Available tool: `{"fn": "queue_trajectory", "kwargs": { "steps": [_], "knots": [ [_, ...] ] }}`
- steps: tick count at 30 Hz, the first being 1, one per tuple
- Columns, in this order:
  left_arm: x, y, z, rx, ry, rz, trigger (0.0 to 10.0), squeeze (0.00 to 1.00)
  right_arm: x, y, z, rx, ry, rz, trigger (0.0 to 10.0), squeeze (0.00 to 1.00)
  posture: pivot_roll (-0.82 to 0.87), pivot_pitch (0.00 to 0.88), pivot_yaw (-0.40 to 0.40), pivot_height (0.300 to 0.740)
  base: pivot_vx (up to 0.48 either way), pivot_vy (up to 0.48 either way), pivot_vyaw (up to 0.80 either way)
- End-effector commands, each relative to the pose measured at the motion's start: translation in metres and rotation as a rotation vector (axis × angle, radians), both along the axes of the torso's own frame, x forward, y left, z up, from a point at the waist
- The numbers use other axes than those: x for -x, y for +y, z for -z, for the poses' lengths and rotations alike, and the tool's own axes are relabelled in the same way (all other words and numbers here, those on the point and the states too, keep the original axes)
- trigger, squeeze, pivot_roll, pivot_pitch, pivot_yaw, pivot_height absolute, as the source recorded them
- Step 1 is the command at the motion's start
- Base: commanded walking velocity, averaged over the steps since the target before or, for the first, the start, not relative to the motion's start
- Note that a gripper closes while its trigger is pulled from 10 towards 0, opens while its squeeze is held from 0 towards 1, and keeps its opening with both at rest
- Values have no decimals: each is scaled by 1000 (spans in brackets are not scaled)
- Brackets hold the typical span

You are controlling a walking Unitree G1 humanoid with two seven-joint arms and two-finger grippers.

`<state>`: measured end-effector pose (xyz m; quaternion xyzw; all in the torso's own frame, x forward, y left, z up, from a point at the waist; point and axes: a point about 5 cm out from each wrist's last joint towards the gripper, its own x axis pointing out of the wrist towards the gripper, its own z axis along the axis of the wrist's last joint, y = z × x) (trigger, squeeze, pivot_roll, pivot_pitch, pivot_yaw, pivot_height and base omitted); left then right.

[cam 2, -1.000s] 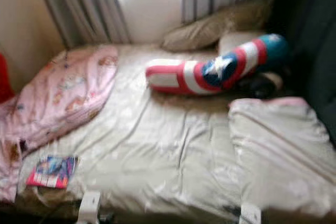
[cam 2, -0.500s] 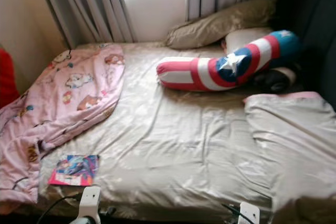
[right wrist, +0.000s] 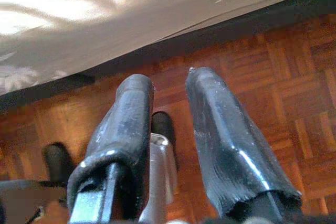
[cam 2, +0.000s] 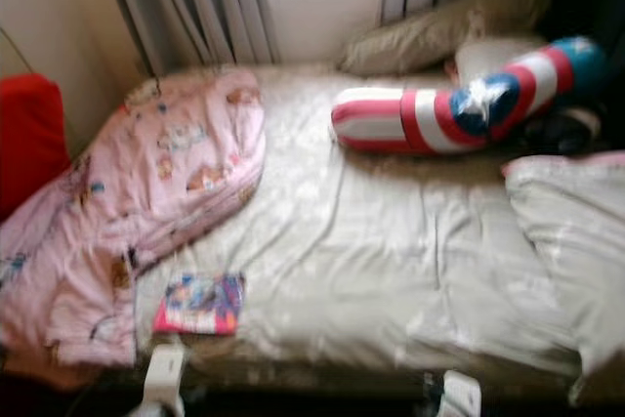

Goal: Clean up the room

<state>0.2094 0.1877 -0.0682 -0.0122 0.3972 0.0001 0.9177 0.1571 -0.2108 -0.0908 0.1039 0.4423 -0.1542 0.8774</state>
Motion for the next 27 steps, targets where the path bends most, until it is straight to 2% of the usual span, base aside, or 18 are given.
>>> {"fn": "queue_trajectory", "kwargs": {
  "steps": [1, 23, 27],
  "knots": [
    [7, 9, 3, -20, 23, -9, 10000, 0, -6, 9, -1, -24, -17, 1, 10000, 0, 14, 57, 46, 740, 0, 480, 0],
    [7, 4, 3, -4, 13, -16, 10000, 0, -3, 7, 1, -40, 1, 12, 10000, 0, 15, 35, 44, 740, 0, 479, 0],
    [6, 5, 2, -4, 3, -12, 10000, 0, -3, 7, 1, -41, 1, 11, 10000, 0, 12, 31, 45, 740, 0, 0, 0]
  ]
}}
